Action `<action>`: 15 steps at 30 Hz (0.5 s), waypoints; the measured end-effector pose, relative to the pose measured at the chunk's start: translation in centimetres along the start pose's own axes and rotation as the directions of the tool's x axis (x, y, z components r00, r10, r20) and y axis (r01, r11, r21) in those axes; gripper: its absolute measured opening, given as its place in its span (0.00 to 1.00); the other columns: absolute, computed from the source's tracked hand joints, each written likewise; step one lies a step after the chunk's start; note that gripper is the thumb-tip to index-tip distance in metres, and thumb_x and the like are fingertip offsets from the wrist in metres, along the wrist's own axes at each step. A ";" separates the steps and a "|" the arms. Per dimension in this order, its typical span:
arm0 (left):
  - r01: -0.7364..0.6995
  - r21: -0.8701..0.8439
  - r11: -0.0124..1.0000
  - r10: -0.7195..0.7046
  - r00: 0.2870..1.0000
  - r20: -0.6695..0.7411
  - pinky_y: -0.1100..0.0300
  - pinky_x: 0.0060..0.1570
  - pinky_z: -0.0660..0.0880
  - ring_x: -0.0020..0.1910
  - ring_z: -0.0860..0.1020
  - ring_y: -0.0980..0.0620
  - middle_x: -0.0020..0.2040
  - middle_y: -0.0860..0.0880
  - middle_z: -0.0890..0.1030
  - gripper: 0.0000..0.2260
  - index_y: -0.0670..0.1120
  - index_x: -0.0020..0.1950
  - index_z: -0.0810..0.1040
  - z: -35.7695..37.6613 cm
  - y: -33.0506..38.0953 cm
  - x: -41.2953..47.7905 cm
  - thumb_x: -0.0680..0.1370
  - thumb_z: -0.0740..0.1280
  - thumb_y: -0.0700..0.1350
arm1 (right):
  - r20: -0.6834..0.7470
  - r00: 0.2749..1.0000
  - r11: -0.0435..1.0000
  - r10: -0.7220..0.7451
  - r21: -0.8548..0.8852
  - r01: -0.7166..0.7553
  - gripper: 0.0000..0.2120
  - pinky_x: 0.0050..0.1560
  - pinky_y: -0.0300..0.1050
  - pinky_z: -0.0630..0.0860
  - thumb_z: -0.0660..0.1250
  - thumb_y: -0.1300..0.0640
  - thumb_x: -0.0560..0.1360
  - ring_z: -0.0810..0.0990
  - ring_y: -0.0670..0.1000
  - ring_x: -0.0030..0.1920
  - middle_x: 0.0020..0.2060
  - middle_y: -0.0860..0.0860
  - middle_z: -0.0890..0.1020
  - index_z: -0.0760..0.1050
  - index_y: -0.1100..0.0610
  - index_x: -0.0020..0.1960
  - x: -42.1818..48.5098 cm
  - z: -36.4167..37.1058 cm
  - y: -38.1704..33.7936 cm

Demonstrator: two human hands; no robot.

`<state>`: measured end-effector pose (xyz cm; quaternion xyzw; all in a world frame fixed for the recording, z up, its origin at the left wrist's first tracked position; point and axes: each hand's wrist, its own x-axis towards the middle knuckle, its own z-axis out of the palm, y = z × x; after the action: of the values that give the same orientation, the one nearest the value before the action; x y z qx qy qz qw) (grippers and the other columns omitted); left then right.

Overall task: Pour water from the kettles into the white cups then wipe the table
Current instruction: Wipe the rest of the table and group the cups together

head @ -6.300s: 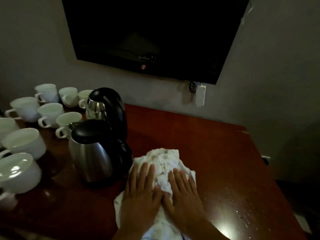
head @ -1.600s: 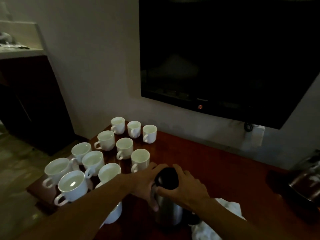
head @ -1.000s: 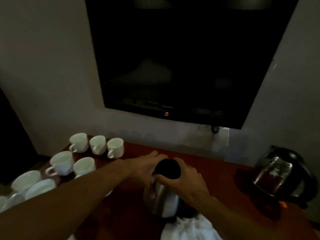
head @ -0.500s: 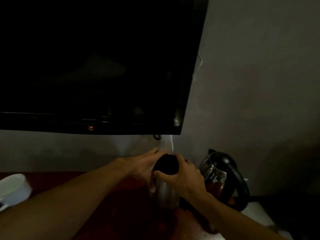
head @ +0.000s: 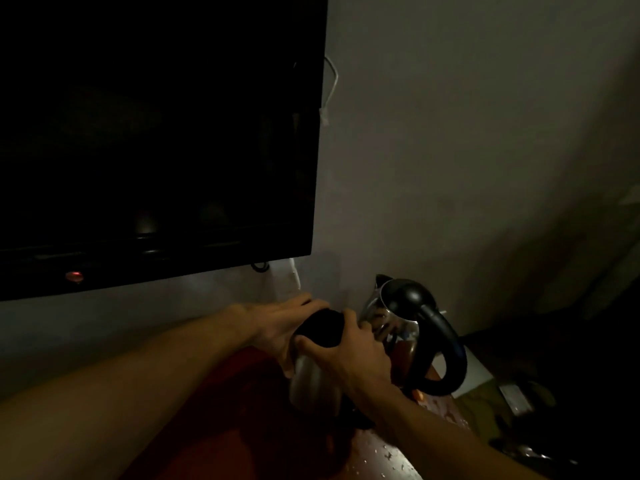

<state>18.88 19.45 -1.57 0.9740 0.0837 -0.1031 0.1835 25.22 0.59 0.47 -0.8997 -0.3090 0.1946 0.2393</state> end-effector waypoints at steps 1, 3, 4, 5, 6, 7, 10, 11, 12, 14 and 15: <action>-0.002 -0.004 1.000 0.002 1.000 0.003 0.44 0.67 0.71 0.72 0.66 0.48 0.76 0.52 0.59 0.55 0.69 0.77 0.48 -0.1 0.1 -0.2 0.60 0.80 0.62 | 0.002 1.000 1.000 0.005 -0.021 -0.005 0.45 0.53 0.50 0.81 0.66 0.22 0.64 0.79 0.55 0.58 0.62 0.52 0.73 0.61 0.47 0.71 -0.1 -0.1 -0.2; 0.017 -0.015 1.000 -0.017 1.000 0.001 0.45 0.69 0.70 0.73 0.65 0.48 0.77 0.51 0.57 0.55 0.68 0.77 0.48 0.1 0.3 -1.3 0.62 0.82 0.58 | 0.020 1.000 0.997 0.019 -0.071 -0.017 0.45 0.51 0.48 0.80 0.65 0.22 0.66 0.79 0.56 0.58 0.63 0.53 0.72 0.59 0.48 0.72 -0.4 -0.2 -0.6; 0.030 -0.024 0.999 -0.031 0.999 -0.012 0.45 0.70 0.69 0.73 0.64 0.47 0.77 0.50 0.56 0.55 0.66 0.78 0.47 0.1 0.3 -2.0 0.63 0.82 0.55 | 0.029 0.999 0.994 0.028 -0.102 -0.025 0.46 0.51 0.48 0.79 0.64 0.21 0.66 0.79 0.57 0.59 0.65 0.53 0.72 0.59 0.49 0.73 -0.6 -0.2 -0.9; 0.045 -0.027 0.999 -0.045 0.999 -0.018 0.45 0.70 0.68 0.74 0.63 0.46 0.78 0.50 0.54 0.55 0.63 0.79 0.46 0.0 0.6 -3.0 0.65 0.82 0.52 | 0.034 0.999 0.990 0.039 -0.140 -0.034 0.48 0.51 0.49 0.78 0.63 0.21 0.67 0.78 0.58 0.61 0.67 0.54 0.71 0.58 0.50 0.74 -1.0 -0.3 -1.2; 0.056 -0.020 0.998 -0.056 0.998 -0.022 0.45 0.72 0.66 0.76 0.61 0.45 0.79 0.51 0.51 0.56 0.61 0.79 0.44 -0.2 0.7 -4.0 0.66 0.82 0.51 | 0.032 0.998 0.983 0.049 -0.179 -0.042 0.49 0.54 0.51 0.76 0.62 0.21 0.67 0.77 0.59 0.64 0.69 0.56 0.70 0.56 0.51 0.76 -1.3 -0.4 -1.4; 0.071 -0.010 0.997 -0.071 0.997 -0.022 0.45 0.73 0.65 0.77 0.58 0.45 0.79 0.54 0.47 0.57 0.61 0.80 0.42 -0.5 0.8 -5.2 0.66 0.81 0.52 | 0.021 0.998 0.976 0.051 -0.215 -0.046 0.51 0.58 0.53 0.75 0.61 0.21 0.67 0.74 0.60 0.68 0.73 0.57 0.67 0.54 0.52 0.78 -1.7 -0.5 -1.7; 0.154 -0.044 0.987 -0.156 0.987 -0.043 0.43 0.74 0.62 0.79 0.52 0.44 0.80 0.57 0.40 0.59 0.62 0.78 0.36 -0.6 0.2 -9.6 0.66 0.81 0.55 | -0.019 0.999 0.953 -0.034 -0.303 0.027 0.55 0.75 0.62 0.63 0.59 0.22 0.70 0.56 0.62 0.79 0.80 0.59 0.55 0.47 0.55 0.82 -3.4 -0.9 -3.6; 0.184 -0.062 0.981 -0.188 0.980 -0.062 0.43 0.74 0.63 0.79 0.52 0.44 0.80 0.57 0.40 0.60 0.63 0.78 0.35 -0.8 0.0 -11.4 0.66 0.81 0.56 | -0.025 0.995 0.940 -0.096 -0.332 0.082 0.54 0.77 0.62 0.58 0.58 0.22 0.70 0.53 0.61 0.80 0.81 0.58 0.53 0.46 0.55 0.82 -4.1 -0.7 -4.6; 0.208 -0.074 0.975 -0.214 0.972 -0.094 0.43 0.74 0.63 0.79 0.52 0.44 0.80 0.57 0.40 0.60 0.63 0.78 0.35 -0.9 -0.3 -13.3 0.66 0.81 0.56 | -0.028 0.986 0.927 -0.162 -0.346 0.143 0.53 0.77 0.62 0.57 0.57 0.22 0.71 0.54 0.60 0.80 0.81 0.57 0.53 0.46 0.54 0.82 -4.9 -0.3 -5.8; 0.251 -0.107 0.962 -0.267 0.948 -0.175 0.45 0.75 0.61 0.80 0.51 0.46 0.81 0.54 0.39 0.61 0.60 0.79 0.34 -1.6 -0.4 -17.3 0.66 0.81 0.56 | -0.025 0.965 0.916 -0.263 -0.320 0.241 0.51 0.75 0.61 0.62 0.57 0.22 0.71 0.58 0.59 0.78 0.80 0.55 0.57 0.48 0.52 0.82 -6.7 1.0 -8.5; 0.276 -0.128 0.952 -0.298 0.931 -0.211 0.47 0.75 0.60 0.80 0.49 0.46 0.81 0.52 0.39 0.61 0.57 0.79 0.34 -2.0 -0.3 -19.3 0.67 0.80 0.55 | -0.016 0.955 0.912 -0.297 -0.302 0.278 0.51 0.74 0.60 0.64 0.57 0.22 0.70 0.60 0.59 0.78 0.80 0.54 0.58 0.49 0.51 0.81 -7.7 1.9 -10.0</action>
<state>0.51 18.09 4.65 0.9466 0.2508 -0.0123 0.2024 14.01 3.13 5.93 -0.8756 -0.4562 0.0810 0.1369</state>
